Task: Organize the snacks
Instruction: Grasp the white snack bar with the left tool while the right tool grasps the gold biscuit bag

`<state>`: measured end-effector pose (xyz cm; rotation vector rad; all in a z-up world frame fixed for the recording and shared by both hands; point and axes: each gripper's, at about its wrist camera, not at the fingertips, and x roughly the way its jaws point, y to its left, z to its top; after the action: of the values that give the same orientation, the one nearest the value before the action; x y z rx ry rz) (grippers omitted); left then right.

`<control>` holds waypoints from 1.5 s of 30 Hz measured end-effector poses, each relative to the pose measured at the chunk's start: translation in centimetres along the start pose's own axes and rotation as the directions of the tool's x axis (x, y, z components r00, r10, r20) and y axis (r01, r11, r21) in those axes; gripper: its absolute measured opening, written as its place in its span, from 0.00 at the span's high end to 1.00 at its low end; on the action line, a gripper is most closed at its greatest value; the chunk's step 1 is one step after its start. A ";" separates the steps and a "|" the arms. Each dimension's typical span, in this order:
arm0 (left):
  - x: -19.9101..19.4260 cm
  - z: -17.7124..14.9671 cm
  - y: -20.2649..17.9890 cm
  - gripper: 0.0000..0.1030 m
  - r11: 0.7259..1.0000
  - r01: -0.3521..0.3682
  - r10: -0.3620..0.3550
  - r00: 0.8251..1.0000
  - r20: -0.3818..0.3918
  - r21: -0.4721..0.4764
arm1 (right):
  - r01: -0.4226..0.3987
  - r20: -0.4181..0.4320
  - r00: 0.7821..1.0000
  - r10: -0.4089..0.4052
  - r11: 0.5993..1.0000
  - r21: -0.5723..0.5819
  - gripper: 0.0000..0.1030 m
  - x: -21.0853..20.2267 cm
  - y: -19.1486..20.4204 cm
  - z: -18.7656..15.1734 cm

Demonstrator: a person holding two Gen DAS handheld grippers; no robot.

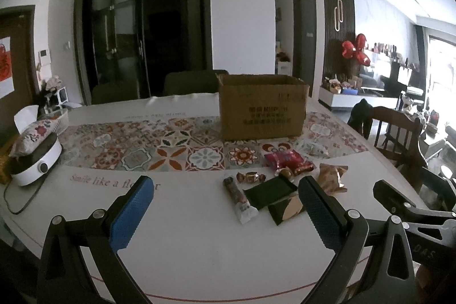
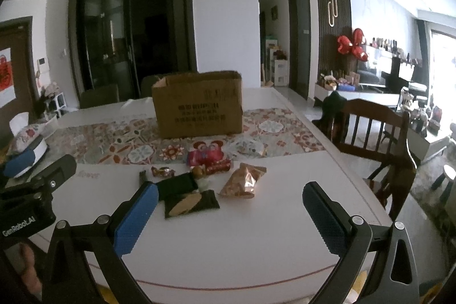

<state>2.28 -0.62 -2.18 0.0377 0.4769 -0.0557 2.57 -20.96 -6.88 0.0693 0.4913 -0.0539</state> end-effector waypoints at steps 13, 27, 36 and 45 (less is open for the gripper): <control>5.8 0.3 0.2 0.09 0.999 0.022 -0.024 0.995 -0.102 -0.028 | -0.010 -0.127 0.992 0.019 0.997 0.072 0.01 6.0 -0.8 0.1; 14.1 -1.0 -0.2 0.23 0.998 0.014 -0.031 0.960 -0.279 -0.061 | 0.018 -0.219 0.976 0.009 0.993 0.120 0.06 13.1 -1.3 -0.1; 18.0 -2.3 -0.4 0.33 0.995 0.030 -0.063 0.927 -0.369 -0.094 | 0.047 -0.293 0.956 -0.004 0.989 0.143 0.14 16.6 -1.7 -1.0; 19.5 -3.2 -0.1 0.45 0.992 0.028 -0.075 0.908 -0.413 -0.119 | 0.052 -0.344 0.939 0.006 0.986 0.160 0.26 18.6 -1.8 -1.5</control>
<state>18.15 -1.46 -14.00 -0.0745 0.9102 -0.0738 18.10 -23.26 -17.14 0.2406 0.8374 -0.1074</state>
